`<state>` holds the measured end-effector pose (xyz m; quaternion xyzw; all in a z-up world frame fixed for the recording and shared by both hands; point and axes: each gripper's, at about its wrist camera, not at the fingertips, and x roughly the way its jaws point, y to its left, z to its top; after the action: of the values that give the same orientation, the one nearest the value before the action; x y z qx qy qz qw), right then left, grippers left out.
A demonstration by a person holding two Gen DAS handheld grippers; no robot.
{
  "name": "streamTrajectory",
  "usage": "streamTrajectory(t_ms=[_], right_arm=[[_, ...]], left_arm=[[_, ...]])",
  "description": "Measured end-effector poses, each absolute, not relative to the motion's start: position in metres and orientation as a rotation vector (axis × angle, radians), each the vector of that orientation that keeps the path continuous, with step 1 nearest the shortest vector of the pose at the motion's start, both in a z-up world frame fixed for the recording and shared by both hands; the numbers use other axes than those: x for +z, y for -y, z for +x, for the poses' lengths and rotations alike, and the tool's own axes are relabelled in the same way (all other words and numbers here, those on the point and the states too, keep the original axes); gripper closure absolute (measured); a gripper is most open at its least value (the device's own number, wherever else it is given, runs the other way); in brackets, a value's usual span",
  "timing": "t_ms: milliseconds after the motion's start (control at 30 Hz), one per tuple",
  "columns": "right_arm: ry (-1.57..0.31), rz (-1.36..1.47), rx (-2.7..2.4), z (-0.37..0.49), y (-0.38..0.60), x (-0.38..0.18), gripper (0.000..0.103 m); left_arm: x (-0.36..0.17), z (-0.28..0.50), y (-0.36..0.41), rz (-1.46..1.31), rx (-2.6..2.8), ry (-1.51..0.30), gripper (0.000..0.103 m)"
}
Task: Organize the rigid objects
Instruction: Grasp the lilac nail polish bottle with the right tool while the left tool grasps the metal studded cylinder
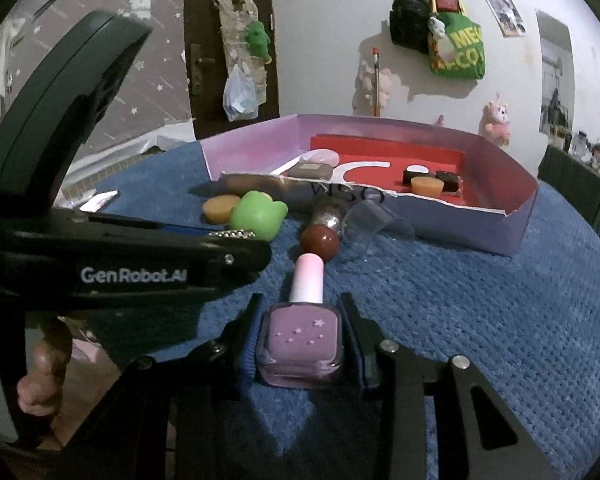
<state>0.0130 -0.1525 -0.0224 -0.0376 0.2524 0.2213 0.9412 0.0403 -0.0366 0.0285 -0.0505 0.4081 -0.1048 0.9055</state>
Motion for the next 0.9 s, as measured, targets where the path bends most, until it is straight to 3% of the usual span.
streamTrajectory(t_ms=[900], right_arm=[[-0.467, 0.021, 0.505, 0.02, 0.169, 0.033, 0.064]], left_arm=[[0.05, 0.041, 0.022, -0.132, -0.227, -0.776, 0.066]])
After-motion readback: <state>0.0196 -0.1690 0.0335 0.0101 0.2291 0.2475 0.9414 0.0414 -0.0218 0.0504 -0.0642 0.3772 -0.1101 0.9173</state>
